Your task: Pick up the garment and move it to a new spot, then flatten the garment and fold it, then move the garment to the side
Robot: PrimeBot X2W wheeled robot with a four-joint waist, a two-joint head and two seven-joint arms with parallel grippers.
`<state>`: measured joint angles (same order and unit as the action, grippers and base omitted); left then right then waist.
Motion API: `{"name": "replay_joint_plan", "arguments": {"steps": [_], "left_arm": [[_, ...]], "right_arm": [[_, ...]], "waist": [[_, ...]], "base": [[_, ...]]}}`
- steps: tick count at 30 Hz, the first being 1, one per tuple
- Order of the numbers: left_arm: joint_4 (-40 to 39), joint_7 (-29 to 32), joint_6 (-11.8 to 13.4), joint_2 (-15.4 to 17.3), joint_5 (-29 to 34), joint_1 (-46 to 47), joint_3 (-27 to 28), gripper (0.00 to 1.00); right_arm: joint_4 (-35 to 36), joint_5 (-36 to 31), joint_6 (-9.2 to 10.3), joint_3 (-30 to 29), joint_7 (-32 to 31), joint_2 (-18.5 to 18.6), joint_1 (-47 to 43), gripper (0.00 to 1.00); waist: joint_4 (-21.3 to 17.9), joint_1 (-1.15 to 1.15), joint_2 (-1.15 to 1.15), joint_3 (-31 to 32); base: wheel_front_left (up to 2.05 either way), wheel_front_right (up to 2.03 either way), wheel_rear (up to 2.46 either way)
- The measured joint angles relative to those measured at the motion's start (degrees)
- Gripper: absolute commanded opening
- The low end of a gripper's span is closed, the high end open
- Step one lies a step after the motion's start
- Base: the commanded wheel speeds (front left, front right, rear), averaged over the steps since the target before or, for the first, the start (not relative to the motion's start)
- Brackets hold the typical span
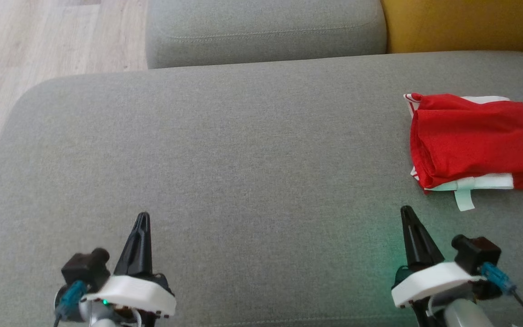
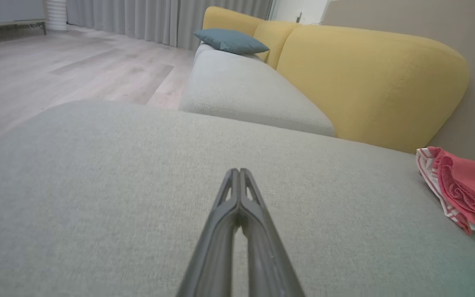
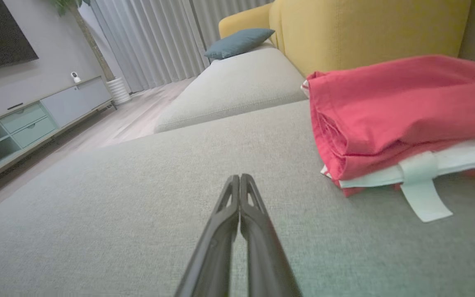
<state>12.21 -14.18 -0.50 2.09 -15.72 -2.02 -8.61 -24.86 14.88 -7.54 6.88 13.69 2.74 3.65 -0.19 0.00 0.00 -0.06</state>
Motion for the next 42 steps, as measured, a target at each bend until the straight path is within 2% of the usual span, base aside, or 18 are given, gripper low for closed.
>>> {"name": "replay_joint_plan", "arguments": {"steps": [42], "left_arm": [[1.1,6.6,-2.1,0.1,-26.2,1.3,3.7,0.0]], "right_arm": [[2.7,26.6,0.0,-4.1,-6.3,0.0,-0.2,0.0]], "waist": [[0.1,0.0,0.0,0.0]], "base": [[0.0,0.0,0.0]]}}
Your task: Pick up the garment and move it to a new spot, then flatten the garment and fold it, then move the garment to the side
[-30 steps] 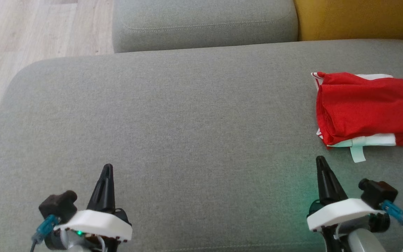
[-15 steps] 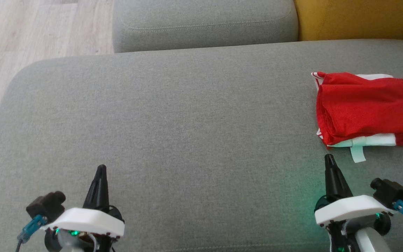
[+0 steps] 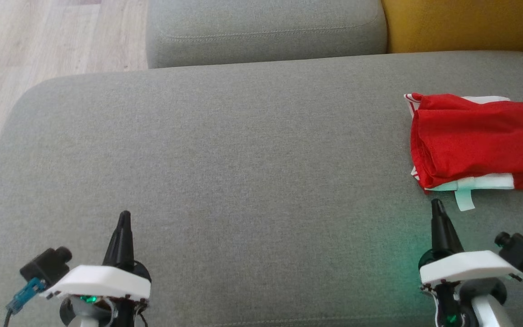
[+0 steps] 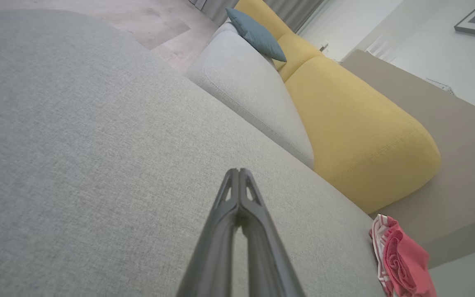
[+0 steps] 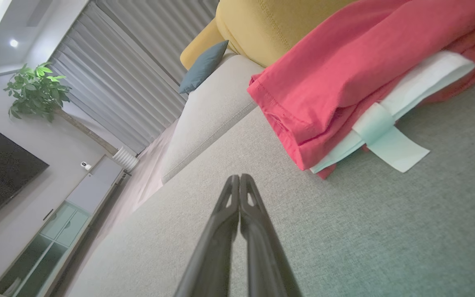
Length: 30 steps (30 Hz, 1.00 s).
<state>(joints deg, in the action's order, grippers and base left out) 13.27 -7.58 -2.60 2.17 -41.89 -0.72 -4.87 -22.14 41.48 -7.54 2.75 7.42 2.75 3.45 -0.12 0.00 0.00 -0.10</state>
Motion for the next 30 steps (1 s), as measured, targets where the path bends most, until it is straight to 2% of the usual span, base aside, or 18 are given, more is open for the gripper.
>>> {"name": "replay_joint_plan", "arguments": {"steps": [30], "left_arm": [[1.0,4.8,-1.5,0.0,-18.4,1.2,3.0,0.0]], "right_arm": [[2.2,18.6,0.0,-3.5,-4.7,0.0,0.0,0.0]], "waist": [[0.0,0.0,0.0,0.0]], "base": [[0.0,0.0,0.0]]}}
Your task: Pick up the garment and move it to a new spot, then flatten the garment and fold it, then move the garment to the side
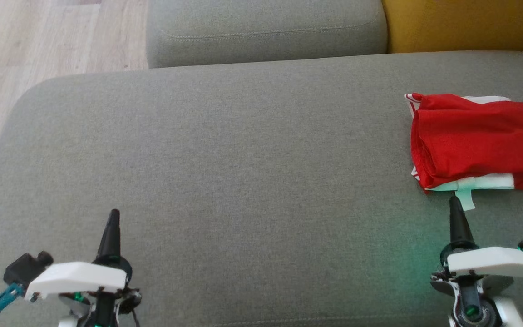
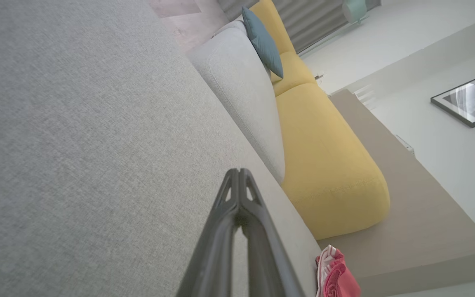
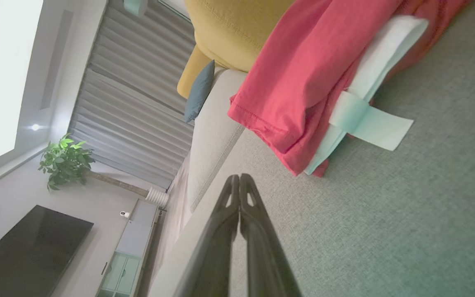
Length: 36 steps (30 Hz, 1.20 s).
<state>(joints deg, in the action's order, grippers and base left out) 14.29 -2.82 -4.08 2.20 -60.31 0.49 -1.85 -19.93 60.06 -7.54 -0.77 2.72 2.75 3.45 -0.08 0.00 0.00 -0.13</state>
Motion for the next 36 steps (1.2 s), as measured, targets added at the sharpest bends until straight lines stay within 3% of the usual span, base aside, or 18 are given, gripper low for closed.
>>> {"name": "replay_joint_plan", "arguments": {"steps": [36], "left_arm": [[0.8,6.0,-2.0,0.0,-22.2,1.3,4.3,0.0]], "right_arm": [[2.5,22.3,0.01,-4.3,-5.9,0.0,0.0,0.0]], "waist": [[0.1,0.0,0.0,0.0]], "base": [[0.0,0.0,0.0]]}}
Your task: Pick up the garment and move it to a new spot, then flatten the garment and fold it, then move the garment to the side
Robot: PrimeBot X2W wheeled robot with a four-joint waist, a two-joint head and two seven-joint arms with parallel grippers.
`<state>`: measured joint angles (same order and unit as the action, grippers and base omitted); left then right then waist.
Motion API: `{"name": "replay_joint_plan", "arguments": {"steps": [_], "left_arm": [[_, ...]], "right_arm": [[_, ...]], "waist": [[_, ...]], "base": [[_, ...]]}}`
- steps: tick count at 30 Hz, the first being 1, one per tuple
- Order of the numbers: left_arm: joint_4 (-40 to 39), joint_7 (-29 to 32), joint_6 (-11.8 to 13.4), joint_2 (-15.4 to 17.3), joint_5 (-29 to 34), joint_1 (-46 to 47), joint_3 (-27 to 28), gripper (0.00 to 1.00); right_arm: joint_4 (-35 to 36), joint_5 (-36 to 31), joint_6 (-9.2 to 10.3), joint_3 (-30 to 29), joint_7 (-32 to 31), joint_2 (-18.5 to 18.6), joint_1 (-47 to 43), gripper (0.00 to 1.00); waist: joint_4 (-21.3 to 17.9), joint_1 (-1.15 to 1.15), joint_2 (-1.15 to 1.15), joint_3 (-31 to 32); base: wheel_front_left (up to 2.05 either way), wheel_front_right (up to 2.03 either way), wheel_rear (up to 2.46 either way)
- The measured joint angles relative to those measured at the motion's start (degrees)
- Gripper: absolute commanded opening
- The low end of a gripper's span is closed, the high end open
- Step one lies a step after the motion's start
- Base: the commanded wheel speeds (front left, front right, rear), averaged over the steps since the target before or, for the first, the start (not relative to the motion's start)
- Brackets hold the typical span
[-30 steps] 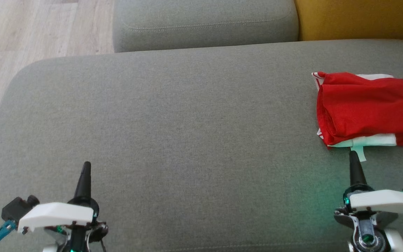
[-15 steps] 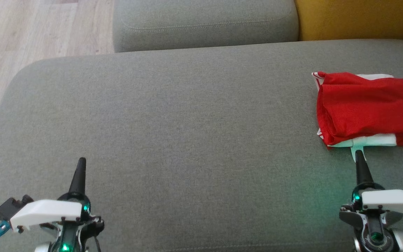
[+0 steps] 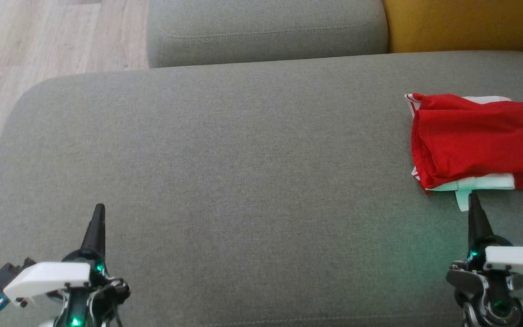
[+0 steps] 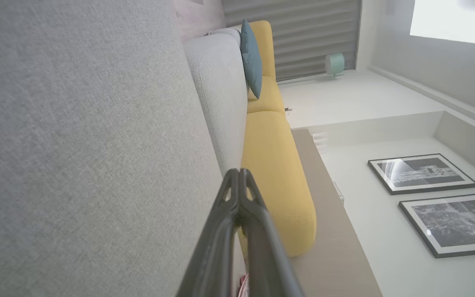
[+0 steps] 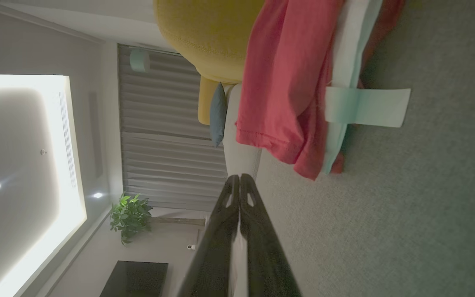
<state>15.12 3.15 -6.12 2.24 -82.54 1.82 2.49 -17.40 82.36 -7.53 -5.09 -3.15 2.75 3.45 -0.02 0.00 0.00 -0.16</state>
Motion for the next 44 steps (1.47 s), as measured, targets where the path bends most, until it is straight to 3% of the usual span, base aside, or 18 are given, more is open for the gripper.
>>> {"name": "replay_joint_plan", "arguments": {"steps": [16,44], "left_arm": [[0.4,2.8,-0.9,0.0,-9.5,1.1,1.7,0.0],[0.6,2.8,-0.9,0.0,-9.6,1.1,1.8,0.0]], "right_arm": [[1.1,9.6,0.0,-1.9,-2.6,0.0,0.0,0.0],[1.2,9.9,0.0,-2.3,-2.7,0.0,0.0,0.0]], "waist": [[0.0,0.0,0.0,0.0],[0.0,0.0,0.0,0.0]], "base": [[0.0,0.0,0.0],[0.0,0.0,0.0]]}}
